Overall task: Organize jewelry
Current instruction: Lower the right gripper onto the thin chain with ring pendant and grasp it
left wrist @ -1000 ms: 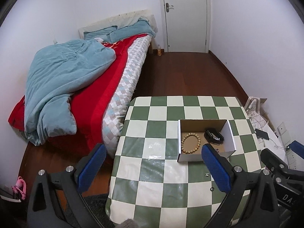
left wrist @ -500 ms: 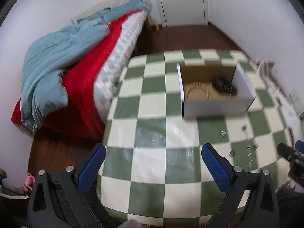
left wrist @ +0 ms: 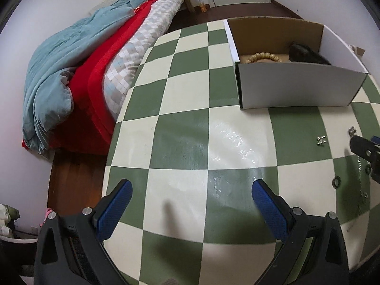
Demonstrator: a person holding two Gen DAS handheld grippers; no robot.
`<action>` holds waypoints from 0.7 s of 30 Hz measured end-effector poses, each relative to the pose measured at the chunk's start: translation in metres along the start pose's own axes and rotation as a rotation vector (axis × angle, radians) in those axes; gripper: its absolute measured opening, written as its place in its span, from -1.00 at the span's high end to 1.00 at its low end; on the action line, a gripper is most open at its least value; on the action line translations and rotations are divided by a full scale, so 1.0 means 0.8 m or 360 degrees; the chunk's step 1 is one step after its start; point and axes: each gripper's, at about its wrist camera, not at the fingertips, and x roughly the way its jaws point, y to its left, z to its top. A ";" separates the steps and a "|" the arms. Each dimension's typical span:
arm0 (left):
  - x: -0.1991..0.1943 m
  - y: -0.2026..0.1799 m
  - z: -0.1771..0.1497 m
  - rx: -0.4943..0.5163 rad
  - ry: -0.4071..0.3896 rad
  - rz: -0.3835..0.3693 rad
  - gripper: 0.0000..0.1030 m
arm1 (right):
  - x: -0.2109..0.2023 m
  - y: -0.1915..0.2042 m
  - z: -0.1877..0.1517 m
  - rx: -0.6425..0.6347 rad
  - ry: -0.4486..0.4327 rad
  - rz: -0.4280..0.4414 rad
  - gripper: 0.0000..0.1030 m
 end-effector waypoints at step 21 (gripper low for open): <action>-0.033 -0.121 -0.006 0.0212 0.0008 -0.0443 -0.95 | -0.030 -0.078 -0.038 0.0119 -0.0108 -0.0029 0.78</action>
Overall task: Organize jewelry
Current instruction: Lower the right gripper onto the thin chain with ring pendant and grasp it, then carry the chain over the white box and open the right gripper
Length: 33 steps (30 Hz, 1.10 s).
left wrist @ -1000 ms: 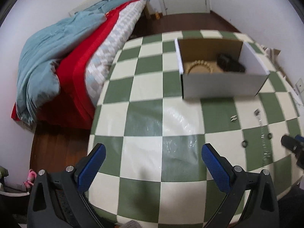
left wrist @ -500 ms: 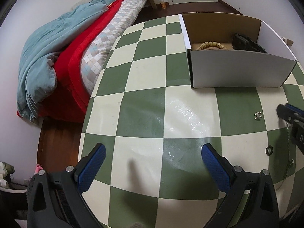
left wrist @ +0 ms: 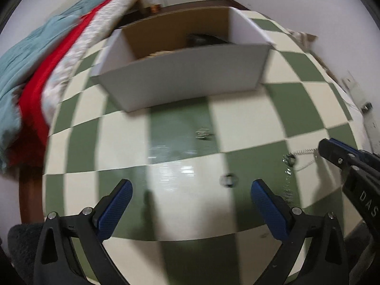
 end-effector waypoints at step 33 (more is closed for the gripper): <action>-0.067 0.013 0.022 0.0009 -0.0174 -0.0124 0.81 | -0.079 -0.002 0.015 0.0029 -0.0178 0.0105 0.77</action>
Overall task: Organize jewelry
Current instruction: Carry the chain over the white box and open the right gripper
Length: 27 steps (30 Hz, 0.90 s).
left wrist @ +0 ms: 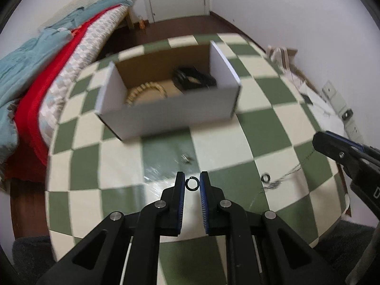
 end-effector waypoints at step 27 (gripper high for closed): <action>-0.035 0.124 0.153 -0.0247 -0.0133 -0.0021 0.81 | -0.046 0.133 0.176 -0.0174 -0.0198 0.0267 0.77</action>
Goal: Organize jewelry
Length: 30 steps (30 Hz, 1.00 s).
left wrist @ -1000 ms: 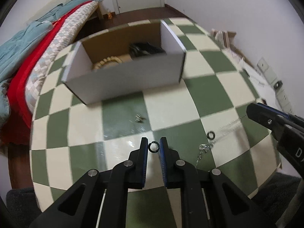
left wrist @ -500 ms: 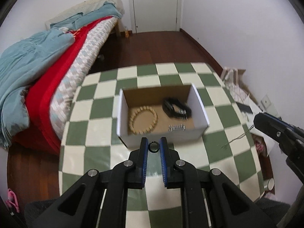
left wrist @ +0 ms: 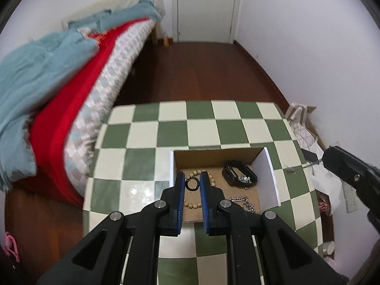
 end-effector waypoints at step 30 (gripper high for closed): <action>0.070 0.040 0.008 -0.0074 0.0182 0.0313 -0.99 | 0.156 -0.039 -0.045 -0.0057 0.0636 -0.0385 -0.91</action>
